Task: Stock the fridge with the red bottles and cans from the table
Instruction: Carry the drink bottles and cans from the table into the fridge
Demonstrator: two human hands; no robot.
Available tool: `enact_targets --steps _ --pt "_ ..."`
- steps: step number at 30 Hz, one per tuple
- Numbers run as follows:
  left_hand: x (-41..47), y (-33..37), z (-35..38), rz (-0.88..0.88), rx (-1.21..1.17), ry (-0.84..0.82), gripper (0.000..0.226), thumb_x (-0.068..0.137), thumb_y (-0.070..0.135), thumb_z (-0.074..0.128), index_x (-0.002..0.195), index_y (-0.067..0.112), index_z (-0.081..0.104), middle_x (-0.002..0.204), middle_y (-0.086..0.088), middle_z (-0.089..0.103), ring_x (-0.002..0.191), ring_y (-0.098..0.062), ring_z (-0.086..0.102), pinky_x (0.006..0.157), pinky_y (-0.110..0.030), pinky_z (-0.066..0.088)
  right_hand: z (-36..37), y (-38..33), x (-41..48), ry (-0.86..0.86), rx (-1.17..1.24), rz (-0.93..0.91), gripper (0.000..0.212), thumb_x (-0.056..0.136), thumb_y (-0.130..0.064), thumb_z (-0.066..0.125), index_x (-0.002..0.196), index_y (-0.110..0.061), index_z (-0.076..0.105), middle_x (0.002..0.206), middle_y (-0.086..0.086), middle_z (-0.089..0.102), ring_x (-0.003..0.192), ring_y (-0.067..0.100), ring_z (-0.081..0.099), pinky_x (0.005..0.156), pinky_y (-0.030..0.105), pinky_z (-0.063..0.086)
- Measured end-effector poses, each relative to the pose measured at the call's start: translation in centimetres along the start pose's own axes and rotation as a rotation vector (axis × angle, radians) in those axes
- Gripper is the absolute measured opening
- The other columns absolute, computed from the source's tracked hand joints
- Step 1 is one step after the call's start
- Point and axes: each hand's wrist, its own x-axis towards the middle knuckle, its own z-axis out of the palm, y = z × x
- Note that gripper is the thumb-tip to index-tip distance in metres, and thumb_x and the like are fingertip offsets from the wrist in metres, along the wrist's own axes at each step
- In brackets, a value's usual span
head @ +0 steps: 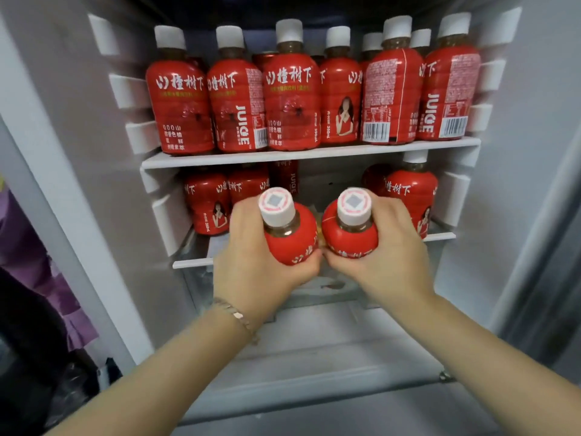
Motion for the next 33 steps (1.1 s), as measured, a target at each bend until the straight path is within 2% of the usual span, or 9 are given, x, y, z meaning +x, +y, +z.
enact_targets --steps 5,9,13,15,18,20,28,31,33 --pt "3.3 -0.8 -0.9 -0.151 0.137 0.019 0.071 0.058 0.044 0.078 0.119 0.032 0.043 0.111 0.014 0.046 0.100 -0.008 0.052 0.080 -0.029 0.043 1.2 -0.7 3.5 -0.219 -0.309 -0.097 0.083 0.064 -0.039 0.079 0.136 -0.032 0.039 0.123 0.001 0.048 0.109 0.022 0.051 0.081 0.034 0.046" --pt "4.1 -2.1 -0.6 -0.218 0.201 -0.004 0.070 0.063 0.045 0.075 0.122 0.036 0.039 0.111 0.013 0.044 0.100 -0.016 0.055 0.076 -0.029 0.039 3.0 -1.0 6.4 -0.342 -0.625 -0.145 0.090 0.068 -0.033 0.077 0.139 -0.018 0.025 0.127 0.006 0.047 0.114 0.028 0.049 0.088 0.038 0.042" --pt "3.9 -2.9 -0.4 -0.193 0.098 -0.001 0.073 0.061 0.043 0.079 0.122 0.041 0.038 0.115 0.013 0.049 0.103 -0.012 0.053 0.083 -0.032 0.046 5.2 0.7 7.7 -0.441 -0.792 -0.160 0.082 0.071 -0.032 0.073 0.139 -0.025 0.028 0.131 0.010 0.046 0.121 0.032 0.043 0.100 0.040 0.033" --pt "3.4 -3.2 0.0 -0.214 -0.039 0.023 0.072 0.062 0.037 0.081 0.115 0.052 0.035 0.117 0.014 0.051 0.101 -0.008 0.053 0.086 -0.028 0.045 5.3 1.6 8.4 -0.415 -0.672 -0.078 0.084 0.069 -0.039 0.072 0.141 -0.028 0.029 0.131 0.011 0.048 0.121 0.033 0.044 0.100 0.039 0.034" --pt "2.8 -3.6 0.9 -0.222 -0.164 0.096 0.074 0.064 0.027 0.083 0.104 0.061 0.030 0.111 0.021 0.045 0.093 0.000 0.053 0.078 -0.013 0.041 5.4 2.1 9.2 -0.281 -0.118 0.196 0.085 0.063 -0.041 0.077 0.136 -0.024 0.036 0.121 0.008 0.059 0.110 0.030 0.056 0.092 0.035 0.046" --pt "2.7 -4.0 1.4 -0.213 -0.180 0.131 0.077 0.064 0.027 0.082 0.105 0.064 0.029 0.112 0.022 0.044 0.095 0.001 0.052 0.077 -0.013 0.041 5.9 2.3 9.2 -0.226 0.128 0.313 0.082 0.062 -0.037 0.079 0.132 -0.024 0.039 0.117 0.003 0.061 0.107 0.024 0.059 0.090 0.033 0.048" --pt "3.6 -5.0 2.4 -0.240 -0.111 0.153 0.074 0.066 0.036 0.080 0.113 0.056 0.026 0.116 0.011 0.046 0.096 -0.013 0.055 0.082 -0.028 0.046 8.9 3.5 8.4 -0.014 0.360 0.327 0.081 0.064 -0.025 0.082 0.131 -0.023 0.036 0.119 0.005 0.057 0.108 0.019 0.056 0.085 0.024 0.043" --pt "3.7 -5.3 2.4 -0.240 -0.089 0.155 0.073 0.062 0.044 0.078 0.110 0.060 0.025 0.115 0.012 0.047 0.096 -0.013 0.055 0.083 -0.029 0.047 10.2 4.2 9.8 -0.093 0.417 0.375 0.086 0.069 -0.023 0.082 0.136 -0.012 0.029 0.127 0.008 0.054 0.118 0.021 0.052 0.089 0.022 0.039" --pt "3.8 -5.5 2.3 -0.242 -0.076 0.155 0.074 0.065 0.041 0.079 0.113 0.057 0.026 0.114 0.012 0.048 0.095 -0.013 0.055 0.083 -0.029 0.047 11.4 4.7 10.9 -0.214 0.406 0.413 0.090 0.071 -0.031 0.080 0.140 -0.013 0.025 0.135 0.009 0.048 0.127 0.025 0.045 0.102 0.031 0.039"
